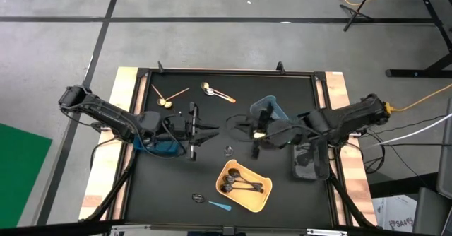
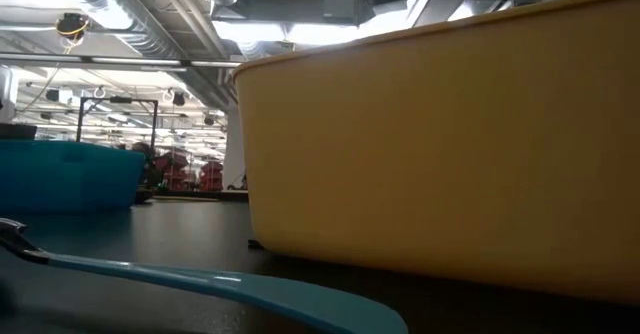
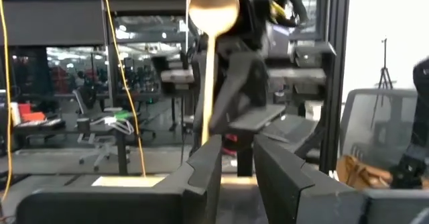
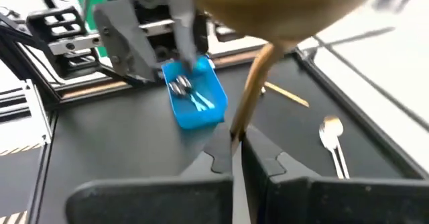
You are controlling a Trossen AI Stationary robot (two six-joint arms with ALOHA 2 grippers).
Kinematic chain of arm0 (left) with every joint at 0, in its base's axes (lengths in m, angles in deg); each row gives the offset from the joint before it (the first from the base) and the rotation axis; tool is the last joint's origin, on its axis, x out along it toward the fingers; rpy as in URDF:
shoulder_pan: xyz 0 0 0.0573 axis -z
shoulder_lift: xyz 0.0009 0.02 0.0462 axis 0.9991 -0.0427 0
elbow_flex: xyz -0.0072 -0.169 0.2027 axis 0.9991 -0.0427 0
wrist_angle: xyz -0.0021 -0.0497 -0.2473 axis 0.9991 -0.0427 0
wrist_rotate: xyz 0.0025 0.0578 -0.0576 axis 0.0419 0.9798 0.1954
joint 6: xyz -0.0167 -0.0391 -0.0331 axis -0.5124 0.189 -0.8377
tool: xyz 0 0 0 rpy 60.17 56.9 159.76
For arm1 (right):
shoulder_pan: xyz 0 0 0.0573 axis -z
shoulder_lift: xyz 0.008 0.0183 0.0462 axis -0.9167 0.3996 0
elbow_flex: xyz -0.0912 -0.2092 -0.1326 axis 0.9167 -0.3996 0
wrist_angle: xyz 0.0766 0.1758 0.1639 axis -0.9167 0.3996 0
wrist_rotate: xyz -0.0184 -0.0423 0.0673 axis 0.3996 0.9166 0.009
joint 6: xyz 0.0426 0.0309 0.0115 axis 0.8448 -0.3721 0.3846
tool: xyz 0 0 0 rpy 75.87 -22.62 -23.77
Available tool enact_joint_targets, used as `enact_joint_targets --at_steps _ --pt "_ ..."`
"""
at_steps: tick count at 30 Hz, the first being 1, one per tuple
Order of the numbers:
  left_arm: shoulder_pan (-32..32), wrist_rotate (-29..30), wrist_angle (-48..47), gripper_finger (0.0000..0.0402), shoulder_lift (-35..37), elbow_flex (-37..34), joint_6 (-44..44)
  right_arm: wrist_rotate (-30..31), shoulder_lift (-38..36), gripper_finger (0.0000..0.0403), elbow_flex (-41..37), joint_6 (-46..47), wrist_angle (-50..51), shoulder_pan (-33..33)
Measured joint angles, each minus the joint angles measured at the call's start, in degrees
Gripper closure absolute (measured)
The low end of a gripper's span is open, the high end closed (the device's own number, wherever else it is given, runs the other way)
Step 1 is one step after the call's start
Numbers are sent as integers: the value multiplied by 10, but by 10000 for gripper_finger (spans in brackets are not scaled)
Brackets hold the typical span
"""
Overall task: Sort silverware by color (type)
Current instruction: Put the gold spoon into the black bin
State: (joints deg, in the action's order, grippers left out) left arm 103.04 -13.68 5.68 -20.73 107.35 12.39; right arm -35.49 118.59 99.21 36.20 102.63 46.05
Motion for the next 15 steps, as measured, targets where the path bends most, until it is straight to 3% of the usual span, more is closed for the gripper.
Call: enact_joint_targets --at_steps 7,15 --pt "0 25 -41 321 0 0 0 63 -56 403 0 193 198 -65" --pt "0 29 -42 321 0 0 0 99 -56 403 -19 534 492 -153"
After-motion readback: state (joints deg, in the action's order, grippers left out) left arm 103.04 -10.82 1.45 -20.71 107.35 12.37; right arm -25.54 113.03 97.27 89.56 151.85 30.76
